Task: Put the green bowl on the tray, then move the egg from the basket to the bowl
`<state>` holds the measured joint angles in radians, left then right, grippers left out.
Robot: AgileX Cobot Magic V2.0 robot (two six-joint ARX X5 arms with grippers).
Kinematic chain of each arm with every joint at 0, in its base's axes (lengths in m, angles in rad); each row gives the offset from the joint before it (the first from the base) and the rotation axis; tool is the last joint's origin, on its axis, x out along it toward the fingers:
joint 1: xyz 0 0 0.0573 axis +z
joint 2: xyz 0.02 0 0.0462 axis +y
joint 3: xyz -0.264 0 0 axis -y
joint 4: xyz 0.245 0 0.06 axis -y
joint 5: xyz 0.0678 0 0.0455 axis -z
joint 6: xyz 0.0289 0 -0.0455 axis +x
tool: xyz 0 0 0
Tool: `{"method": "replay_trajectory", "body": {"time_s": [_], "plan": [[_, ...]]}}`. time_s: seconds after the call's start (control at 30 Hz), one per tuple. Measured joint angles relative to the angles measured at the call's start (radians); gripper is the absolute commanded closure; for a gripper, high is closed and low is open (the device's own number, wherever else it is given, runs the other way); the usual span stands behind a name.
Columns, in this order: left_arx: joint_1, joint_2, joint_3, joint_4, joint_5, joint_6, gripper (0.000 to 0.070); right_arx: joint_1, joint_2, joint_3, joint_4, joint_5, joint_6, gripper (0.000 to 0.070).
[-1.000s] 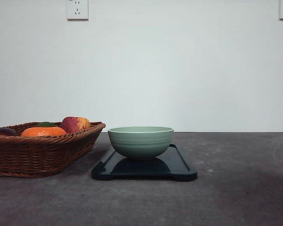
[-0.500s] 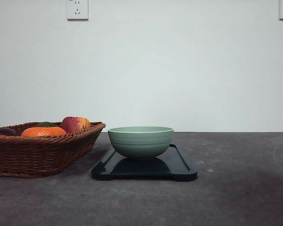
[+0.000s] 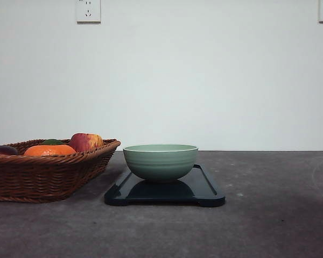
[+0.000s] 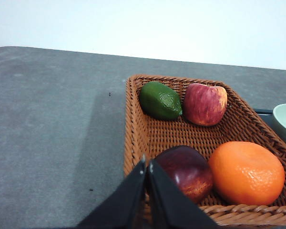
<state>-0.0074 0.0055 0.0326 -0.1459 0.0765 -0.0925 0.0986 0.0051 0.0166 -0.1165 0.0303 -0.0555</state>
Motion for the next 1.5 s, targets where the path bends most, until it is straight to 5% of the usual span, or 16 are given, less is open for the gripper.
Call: {"method": "replay_trajectory", "body": {"time_s": [1.5], "plan": [[0.000, 0.000, 0.000, 0.000, 0.000, 0.000, 0.0700, 0.000, 0.000, 0.000, 0.000, 0.000, 0.000, 0.0684]]}}
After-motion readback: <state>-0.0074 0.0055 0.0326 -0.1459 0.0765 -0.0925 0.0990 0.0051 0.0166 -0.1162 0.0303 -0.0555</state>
